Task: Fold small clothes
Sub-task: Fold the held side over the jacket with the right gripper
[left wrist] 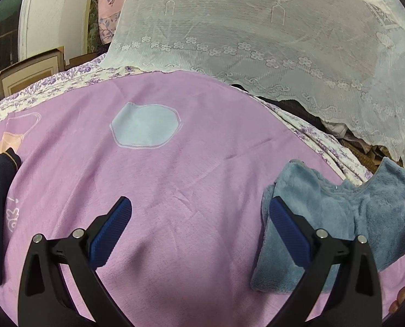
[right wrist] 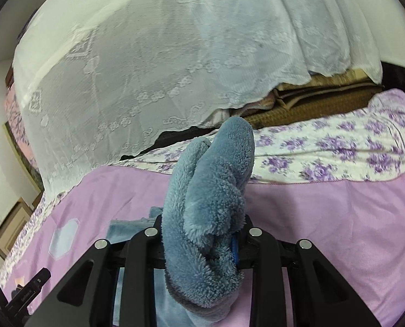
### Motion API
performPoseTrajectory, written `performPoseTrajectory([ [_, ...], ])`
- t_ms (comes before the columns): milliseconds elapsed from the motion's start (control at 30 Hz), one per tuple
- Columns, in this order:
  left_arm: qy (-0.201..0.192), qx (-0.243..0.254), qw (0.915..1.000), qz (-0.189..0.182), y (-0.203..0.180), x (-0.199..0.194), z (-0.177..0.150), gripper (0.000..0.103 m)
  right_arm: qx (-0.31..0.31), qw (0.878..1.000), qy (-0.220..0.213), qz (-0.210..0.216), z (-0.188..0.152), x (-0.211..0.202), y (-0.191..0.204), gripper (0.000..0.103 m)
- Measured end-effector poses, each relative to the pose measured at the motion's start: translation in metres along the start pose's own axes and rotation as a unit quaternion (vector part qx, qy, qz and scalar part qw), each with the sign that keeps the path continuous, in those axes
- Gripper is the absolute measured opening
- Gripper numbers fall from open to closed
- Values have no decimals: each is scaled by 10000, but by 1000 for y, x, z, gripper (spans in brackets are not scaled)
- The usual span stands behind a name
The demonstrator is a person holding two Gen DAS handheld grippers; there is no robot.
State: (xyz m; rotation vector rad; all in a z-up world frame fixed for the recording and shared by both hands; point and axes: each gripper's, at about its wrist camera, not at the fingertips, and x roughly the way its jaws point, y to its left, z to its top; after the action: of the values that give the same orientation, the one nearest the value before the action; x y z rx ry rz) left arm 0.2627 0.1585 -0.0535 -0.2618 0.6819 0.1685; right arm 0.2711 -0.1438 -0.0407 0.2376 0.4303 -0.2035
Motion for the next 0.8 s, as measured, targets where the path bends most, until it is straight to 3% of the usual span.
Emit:
performPoseTrajectory([
  [433,89,-547,9984,-110,25,0,10,99,-1010,9949,18,-21,-23,8,82,29],
  [800,118,-636,9979,-69,30,1,12,99,-1728,9849,55,-2,-59,17,135,29],
])
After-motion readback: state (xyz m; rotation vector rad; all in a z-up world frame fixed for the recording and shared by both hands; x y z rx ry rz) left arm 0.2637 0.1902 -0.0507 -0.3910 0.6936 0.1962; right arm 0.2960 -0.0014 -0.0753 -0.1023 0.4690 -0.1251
